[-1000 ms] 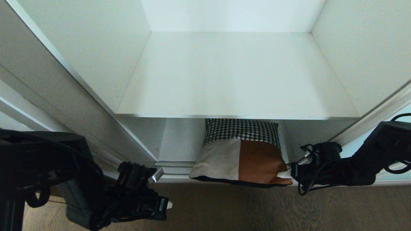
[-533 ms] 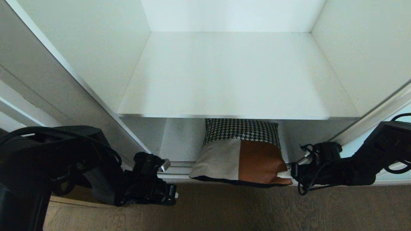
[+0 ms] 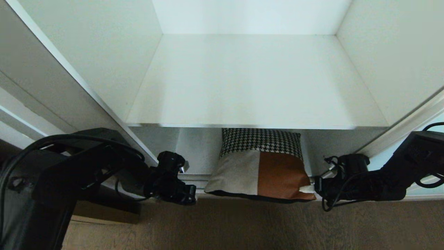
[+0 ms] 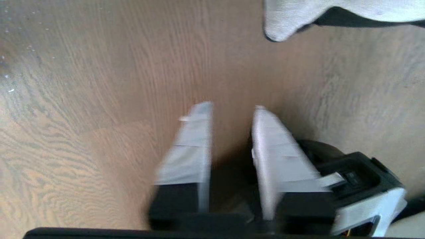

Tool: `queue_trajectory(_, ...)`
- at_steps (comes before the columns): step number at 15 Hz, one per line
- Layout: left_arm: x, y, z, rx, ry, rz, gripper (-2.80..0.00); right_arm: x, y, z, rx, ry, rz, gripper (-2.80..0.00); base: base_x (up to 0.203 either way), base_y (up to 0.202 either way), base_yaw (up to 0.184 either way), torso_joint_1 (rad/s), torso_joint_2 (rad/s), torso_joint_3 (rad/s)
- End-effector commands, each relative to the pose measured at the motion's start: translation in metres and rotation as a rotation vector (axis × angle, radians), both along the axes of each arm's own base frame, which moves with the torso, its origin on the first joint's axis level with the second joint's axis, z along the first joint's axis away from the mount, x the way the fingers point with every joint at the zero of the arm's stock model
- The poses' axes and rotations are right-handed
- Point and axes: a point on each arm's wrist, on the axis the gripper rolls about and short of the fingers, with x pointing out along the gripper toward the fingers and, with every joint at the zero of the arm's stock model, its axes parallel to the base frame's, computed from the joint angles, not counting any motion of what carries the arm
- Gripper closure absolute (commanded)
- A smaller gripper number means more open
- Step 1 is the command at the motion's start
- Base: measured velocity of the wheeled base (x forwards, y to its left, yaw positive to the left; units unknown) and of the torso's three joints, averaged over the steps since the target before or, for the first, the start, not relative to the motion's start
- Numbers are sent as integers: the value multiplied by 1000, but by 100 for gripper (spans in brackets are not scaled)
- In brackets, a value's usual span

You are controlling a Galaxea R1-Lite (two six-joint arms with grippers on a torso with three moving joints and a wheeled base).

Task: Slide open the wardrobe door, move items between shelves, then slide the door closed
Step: Place the pillow on the higher shelf

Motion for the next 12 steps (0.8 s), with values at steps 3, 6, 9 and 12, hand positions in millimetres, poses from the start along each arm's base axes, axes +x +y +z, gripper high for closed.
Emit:
queue_trajectory(3, 13, -6, 0, 15, 49, -8, -280, 0, 0, 4, 4, -10, 1, 0, 0, 0, 0, 0, 0, 0)
queue_trajectory(6, 18, -31, 4, -6, 12, -42, -280, -1, 0, 6, 16, -13, 9, 0, 0, 0, 0, 0, 0, 0)
queue_trajectory(9, 35, -48, 14, -93, -7, 35, -280, -2, -2, 12, 24, -11, 6, 0, 0, 0, 0, 0, 0, 0)
queue_trajectory(12, 39, -52, 11, -116, 13, 66, -280, -4, -7, 19, 52, -19, 14, 0, 0, 0, 0, 0, 0, 0)
